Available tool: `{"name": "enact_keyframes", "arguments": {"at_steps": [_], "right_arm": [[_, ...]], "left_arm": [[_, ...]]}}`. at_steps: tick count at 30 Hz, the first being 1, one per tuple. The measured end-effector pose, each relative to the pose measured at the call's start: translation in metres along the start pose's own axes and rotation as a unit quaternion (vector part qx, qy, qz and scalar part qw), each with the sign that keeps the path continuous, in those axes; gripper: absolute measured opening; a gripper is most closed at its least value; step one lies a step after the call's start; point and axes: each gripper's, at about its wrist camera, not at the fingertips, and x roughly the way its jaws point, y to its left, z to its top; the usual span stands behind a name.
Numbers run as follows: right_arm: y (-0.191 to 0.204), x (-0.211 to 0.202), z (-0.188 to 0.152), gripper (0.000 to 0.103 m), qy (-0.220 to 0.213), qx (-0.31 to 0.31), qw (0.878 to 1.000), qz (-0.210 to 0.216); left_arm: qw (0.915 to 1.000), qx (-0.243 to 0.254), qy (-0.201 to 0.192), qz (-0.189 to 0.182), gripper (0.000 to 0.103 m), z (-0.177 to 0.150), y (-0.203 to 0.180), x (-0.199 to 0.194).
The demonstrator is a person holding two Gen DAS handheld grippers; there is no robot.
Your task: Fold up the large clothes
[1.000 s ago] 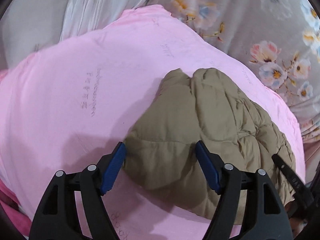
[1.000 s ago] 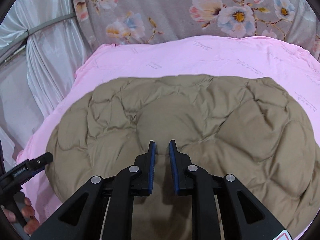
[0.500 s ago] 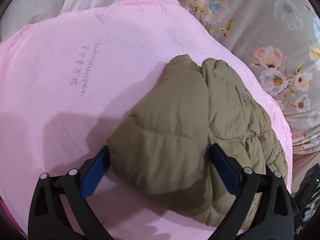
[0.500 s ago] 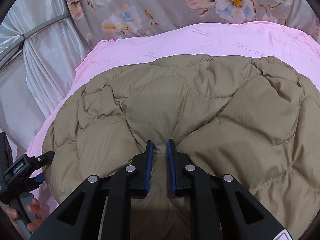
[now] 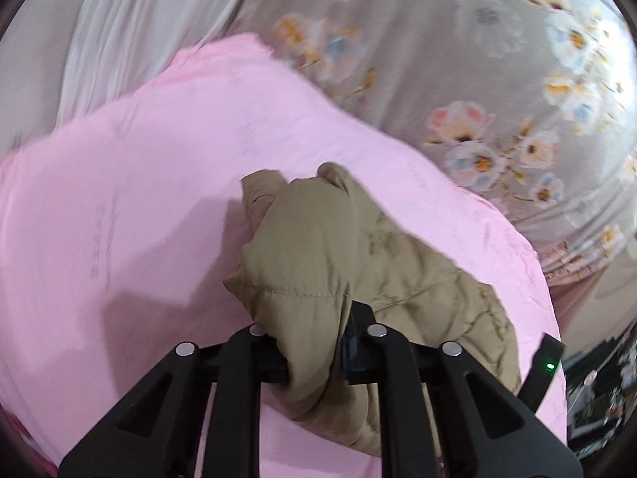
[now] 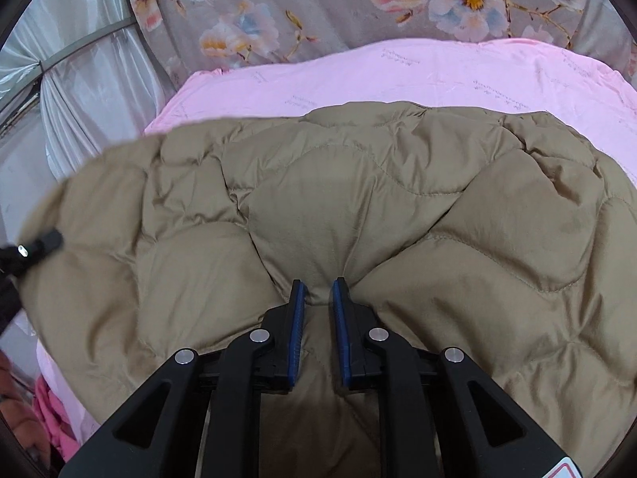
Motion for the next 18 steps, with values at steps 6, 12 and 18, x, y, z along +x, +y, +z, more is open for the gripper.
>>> {"name": "enact_keyframes", "arguments": {"at_steps": [6, 12, 18], "right_arm": [[0.005, -0.063, -0.021, 0.017, 0.049, -0.054, 0.997, 0.016], [-0.01, -0.027, -0.033, 0.017, 0.09, -0.006, 0.992, 0.088], [-0.026, -0.005, -0.032, 0.011, 0.085, 0.059, 0.978, 0.18]], "left_arm": [[0.9946, 0.096, -0.029, -0.026, 0.011, 0.021, -0.058, -0.032], [0.9823, 0.169, -0.034, -0.073, 0.009, 0.012, -0.126, -0.056], [0.9665, 0.233, -0.024, -0.104, 0.008, -0.02, -0.188, -0.051]]}}
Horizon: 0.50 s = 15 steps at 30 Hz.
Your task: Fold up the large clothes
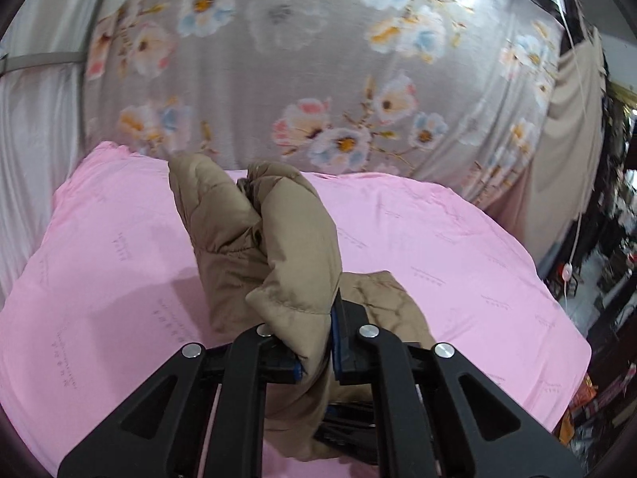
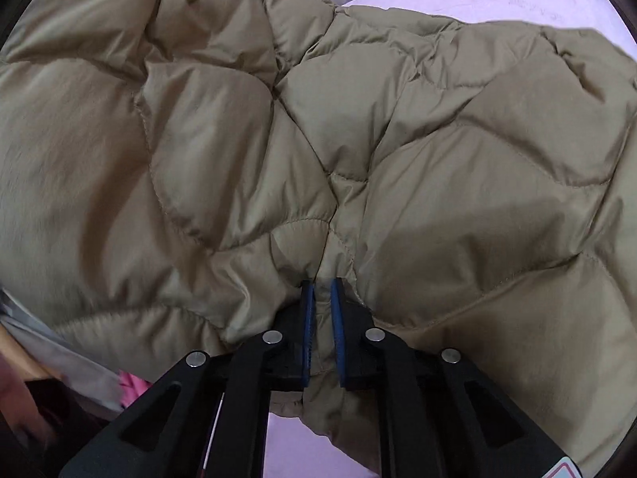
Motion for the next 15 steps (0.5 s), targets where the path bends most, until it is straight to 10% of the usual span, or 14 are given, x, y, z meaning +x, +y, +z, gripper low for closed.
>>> {"name": "enact_keyframes", "arguments": {"at_steps": [3, 15], "right_arm": [[-0.011, -0.037, -0.01, 0.013, -0.026, 0.015, 1.0, 0.01], [-0.078, -0.195, -0.069, 0.016, -0.152, 0.066, 0.969, -0.182]], "left_arm": [[0.9994, 0.023, 0.015, -0.02, 0.008, -0.005, -0.029, 0.02], [0.9833, 0.09, 0.143, -0.069, 0.008, -0.074, -0.123, 0.116]]}}
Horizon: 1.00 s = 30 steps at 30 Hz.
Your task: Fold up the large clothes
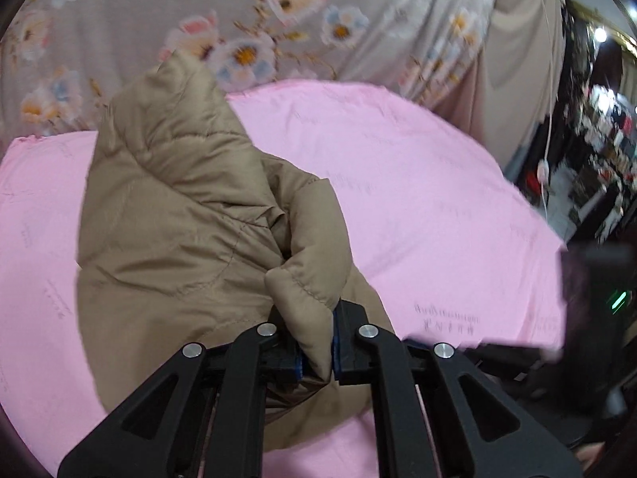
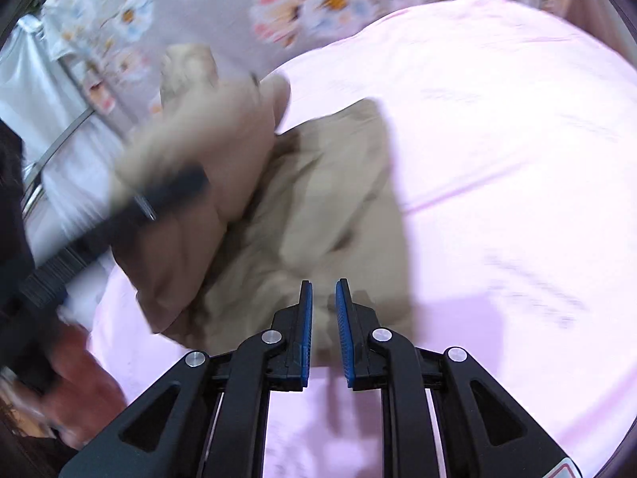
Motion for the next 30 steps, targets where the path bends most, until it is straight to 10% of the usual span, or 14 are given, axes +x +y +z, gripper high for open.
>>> {"name": "enact_keyframes", "arguments": {"at_steps": [14, 18, 20, 30], "right_arm": [[-0.018, -0.012, 0.05, 0.017, -0.048, 0.015, 0.999, -0.003], [0.012, -0.025, 0.08, 0.042, -0.08, -0.003, 0.997, 0.021], [0.026, -0.029, 0.095, 0.042, -0.09, -0.01, 0.995, 0.028], [0.087, 0.013, 0.172, 0.072, -0.091, 0.018, 0.995, 0.022]], "left_arm": [[0.9987, 0.024, 0.046, 0.001, 0.014, -0.035, -0.027, 0.034], [0.9997, 0.013, 0.005, -0.022, 0.049, -0.023, -0.02, -0.01], [0.9991, 0.003, -0.036, -0.022, 0.066, -0.014, -0.009, -0.038], [0.9789, -0.156, -0.093, 0.095, 0.066, 0.029, 0.139, -0.104]]}}
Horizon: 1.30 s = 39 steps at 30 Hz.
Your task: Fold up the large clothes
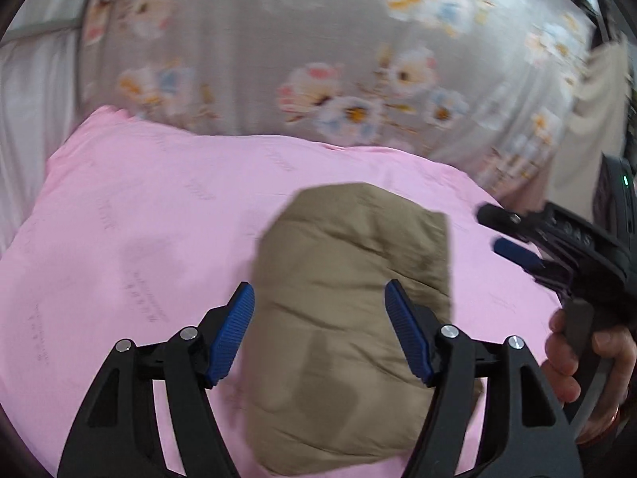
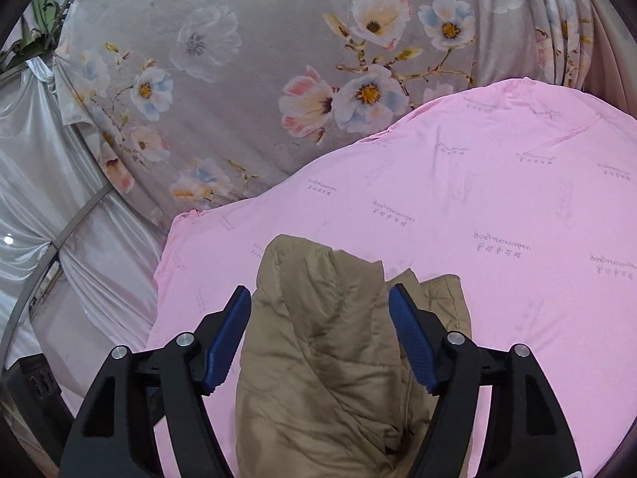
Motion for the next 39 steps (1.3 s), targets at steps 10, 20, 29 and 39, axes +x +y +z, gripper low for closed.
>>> {"name": "enact_keyframes", "arguments": {"at_steps": [10, 20, 29, 39], "right_arm": [[-0.005, 0.078, -0.008, 0.022, 0.089, 0.024, 0.995, -0.03], [-0.043, 0.026, -0.024, 0.007, -0.025, -0.003, 0.995, -0.098], [-0.105, 0.072, -0.044, 0.008, 0.022, 0.033, 0.992, -0.124], [-0.127, 0.105, -0.06, 0.015, 0.03, 0.039, 0.992, -0.116]], "left_arm": [[0.9977, -0.052, 0.022, 0.038, 0.065, 0.021, 0.053, 0.037], [0.9991, 0.0, 0.043, 0.002, 0.065, 0.037, -0.014, 0.078], [0.9919, 0.05, 0.109, 0.04, 0.063, 0.004, -0.065, 0.172], [0.9915, 0.061, 0.093, 0.068, 0.07, -0.018, -0.067, 0.208]]}}
